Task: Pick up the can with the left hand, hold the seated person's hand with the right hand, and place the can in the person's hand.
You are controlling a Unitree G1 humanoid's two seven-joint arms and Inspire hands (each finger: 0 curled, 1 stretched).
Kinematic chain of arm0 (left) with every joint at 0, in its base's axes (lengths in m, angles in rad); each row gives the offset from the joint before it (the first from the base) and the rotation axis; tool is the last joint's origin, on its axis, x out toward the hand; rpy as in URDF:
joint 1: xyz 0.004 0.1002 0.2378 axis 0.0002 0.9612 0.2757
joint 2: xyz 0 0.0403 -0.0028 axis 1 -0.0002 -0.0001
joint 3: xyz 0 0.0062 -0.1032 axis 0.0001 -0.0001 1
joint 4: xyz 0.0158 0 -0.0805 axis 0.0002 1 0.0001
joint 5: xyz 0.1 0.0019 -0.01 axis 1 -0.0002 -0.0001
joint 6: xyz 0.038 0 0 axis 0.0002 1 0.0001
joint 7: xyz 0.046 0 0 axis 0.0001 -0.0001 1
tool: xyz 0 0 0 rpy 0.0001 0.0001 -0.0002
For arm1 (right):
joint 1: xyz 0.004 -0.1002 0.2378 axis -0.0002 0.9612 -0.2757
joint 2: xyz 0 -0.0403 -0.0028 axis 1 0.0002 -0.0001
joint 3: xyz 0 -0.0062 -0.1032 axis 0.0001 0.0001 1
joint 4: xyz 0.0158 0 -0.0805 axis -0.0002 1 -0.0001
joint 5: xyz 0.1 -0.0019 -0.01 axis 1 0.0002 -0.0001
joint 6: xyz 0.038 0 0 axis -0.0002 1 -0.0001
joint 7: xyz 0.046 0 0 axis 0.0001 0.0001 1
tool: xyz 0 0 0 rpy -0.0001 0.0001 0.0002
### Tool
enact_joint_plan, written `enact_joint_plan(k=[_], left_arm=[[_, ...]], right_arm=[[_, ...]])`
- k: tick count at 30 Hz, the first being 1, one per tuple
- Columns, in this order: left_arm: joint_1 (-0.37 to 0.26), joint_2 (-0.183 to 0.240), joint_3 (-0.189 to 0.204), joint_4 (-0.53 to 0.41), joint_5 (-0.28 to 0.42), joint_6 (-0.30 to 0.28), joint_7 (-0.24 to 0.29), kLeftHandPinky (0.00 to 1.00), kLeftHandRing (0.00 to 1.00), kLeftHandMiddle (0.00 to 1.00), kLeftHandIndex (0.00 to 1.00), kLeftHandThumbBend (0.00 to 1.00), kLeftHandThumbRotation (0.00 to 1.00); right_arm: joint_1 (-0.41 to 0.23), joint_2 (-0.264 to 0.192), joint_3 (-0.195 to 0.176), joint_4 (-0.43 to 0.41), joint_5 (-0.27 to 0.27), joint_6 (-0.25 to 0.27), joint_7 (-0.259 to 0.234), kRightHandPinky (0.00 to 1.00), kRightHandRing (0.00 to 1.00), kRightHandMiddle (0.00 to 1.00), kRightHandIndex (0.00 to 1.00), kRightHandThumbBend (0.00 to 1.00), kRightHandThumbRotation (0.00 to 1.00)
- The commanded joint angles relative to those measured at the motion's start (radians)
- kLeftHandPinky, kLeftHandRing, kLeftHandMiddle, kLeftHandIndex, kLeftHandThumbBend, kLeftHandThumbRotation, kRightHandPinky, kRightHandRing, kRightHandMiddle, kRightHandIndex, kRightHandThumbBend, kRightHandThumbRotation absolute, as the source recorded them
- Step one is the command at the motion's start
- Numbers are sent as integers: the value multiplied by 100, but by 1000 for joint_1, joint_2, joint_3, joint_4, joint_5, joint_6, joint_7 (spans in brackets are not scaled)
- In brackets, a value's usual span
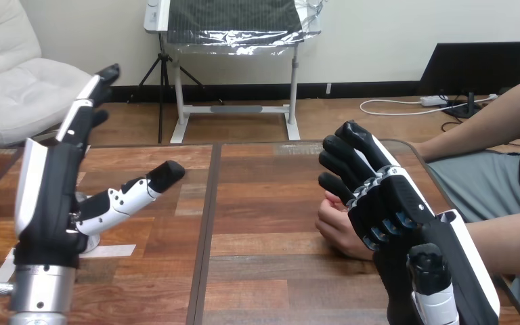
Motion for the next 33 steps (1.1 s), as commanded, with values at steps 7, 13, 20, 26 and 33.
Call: enact_joint_plan(k=[7, 13, 20, 26, 33], left_arm=[[-174, 74, 32, 176, 70, 42, 47, 89, 94, 95, 93, 100, 48], [-226, 98, 34, 261, 88, 54, 72, 89, 95, 96, 94, 100, 48], [-282, 124, 30, 362, 101, 57, 103, 88, 94, 95, 93, 100, 46], [-330, 145, 22, 453, 105, 50, 121, 85, 92, 94, 92, 100, 46], [-379, 163, 14, 549, 109, 48, 136, 80, 89, 93, 92, 100, 44]], right_arm=[[-52, 12, -2, -12, 36, -22, 13, 91, 93, 92, 93, 90, 85], [-57, 12, -4, -11, 33, -27, 17, 88, 92, 92, 92, 94, 86], [-57, 11, -8, -13, 26, -29, 15, 85, 91, 92, 92, 98, 88], [-54, 8, -9, -19, 31, -22, 15, 84, 91, 91, 91, 100, 88], [-50, 7, -9, -22, 31, -21, 14, 84, 91, 91, 91, 100, 88]])
